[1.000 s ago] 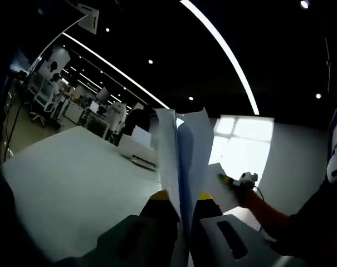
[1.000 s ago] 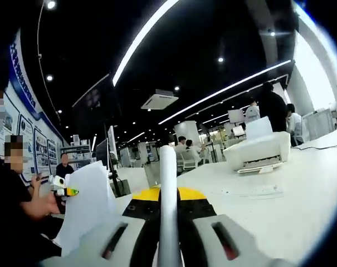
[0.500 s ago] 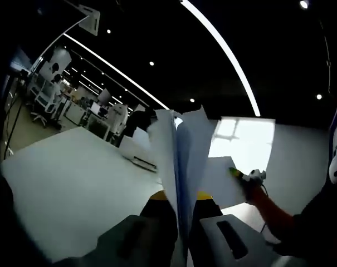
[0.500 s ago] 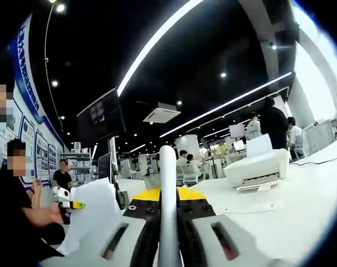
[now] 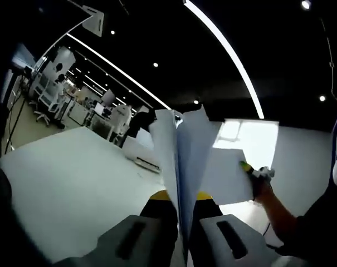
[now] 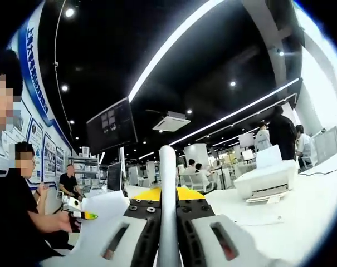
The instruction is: Organize the stack of printing papers by aligning and flattening the scattered papers on the table
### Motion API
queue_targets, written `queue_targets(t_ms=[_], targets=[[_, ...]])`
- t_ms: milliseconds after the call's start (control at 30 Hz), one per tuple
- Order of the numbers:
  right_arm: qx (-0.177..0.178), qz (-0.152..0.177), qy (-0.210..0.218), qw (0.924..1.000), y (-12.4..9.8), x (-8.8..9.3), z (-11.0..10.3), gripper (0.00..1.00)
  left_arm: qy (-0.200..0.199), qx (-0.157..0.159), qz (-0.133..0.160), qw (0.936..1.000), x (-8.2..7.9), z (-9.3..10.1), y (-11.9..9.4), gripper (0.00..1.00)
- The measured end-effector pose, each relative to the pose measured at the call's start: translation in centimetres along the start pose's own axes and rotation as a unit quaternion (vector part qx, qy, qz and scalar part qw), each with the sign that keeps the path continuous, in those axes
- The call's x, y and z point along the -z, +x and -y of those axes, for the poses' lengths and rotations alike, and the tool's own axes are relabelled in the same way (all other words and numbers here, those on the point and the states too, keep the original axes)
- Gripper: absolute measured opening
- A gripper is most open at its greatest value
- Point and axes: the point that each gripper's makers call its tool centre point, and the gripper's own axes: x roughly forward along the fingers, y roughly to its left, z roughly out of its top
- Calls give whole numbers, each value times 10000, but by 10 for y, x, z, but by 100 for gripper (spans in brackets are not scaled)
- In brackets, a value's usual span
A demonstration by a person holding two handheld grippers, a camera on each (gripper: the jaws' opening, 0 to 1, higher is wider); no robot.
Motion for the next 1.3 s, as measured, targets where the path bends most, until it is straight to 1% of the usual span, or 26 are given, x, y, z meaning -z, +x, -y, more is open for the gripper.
queue_targets(t_ms=[167,200,333,400,467,533,767,833,933,1033,1067,1133,1267,1300], targets=[[-104,97,-29,9999,1,-12,-12,3,4,-10,35,10000,-1,0,0,6],[-143,148,-54,9998,1,-17,-16,3,-10,-23,43,10000,-1,-1,0,6],[-226,258,-88,9994,1,-30,-25,2,-56,-69,73,9999,-1,-4,0,6],[-332,412,-74,9986,1,-44,-35,2,-107,-119,134,9998,-2,-7,0,6],[-375,463,-87,9982,1,-48,-39,2,-115,-146,180,9997,-2,-8,0,6],[-378,451,-117,9982,2,-49,-41,2,-162,-183,203,9995,-1,-10,1,6],[-636,490,-40,9968,9,-50,-60,2,-172,-242,195,9994,3,-13,1,6],[-713,551,46,9959,13,-53,-65,2,-224,-279,215,9991,4,-14,3,6],[-856,650,195,9940,14,-55,-74,2,-200,-284,252,9991,5,-13,4,6],[-913,720,295,9928,16,-52,-80,2,-242,-324,315,9987,8,-13,4,6],[-924,746,346,9923,17,-51,-81,2,-262,-330,314,9986,8,-14,4,6],[-1017,737,335,9915,22,-47,-89,2,-283,-337,248,9987,13,-13,6,6],[-1129,726,413,9901,26,-44,-98,2,-314,-339,260,9986,13,-13,6,6],[-1192,748,493,9888,28,-44,-103,2,-318,-335,264,9986,12,-12,6,6]])
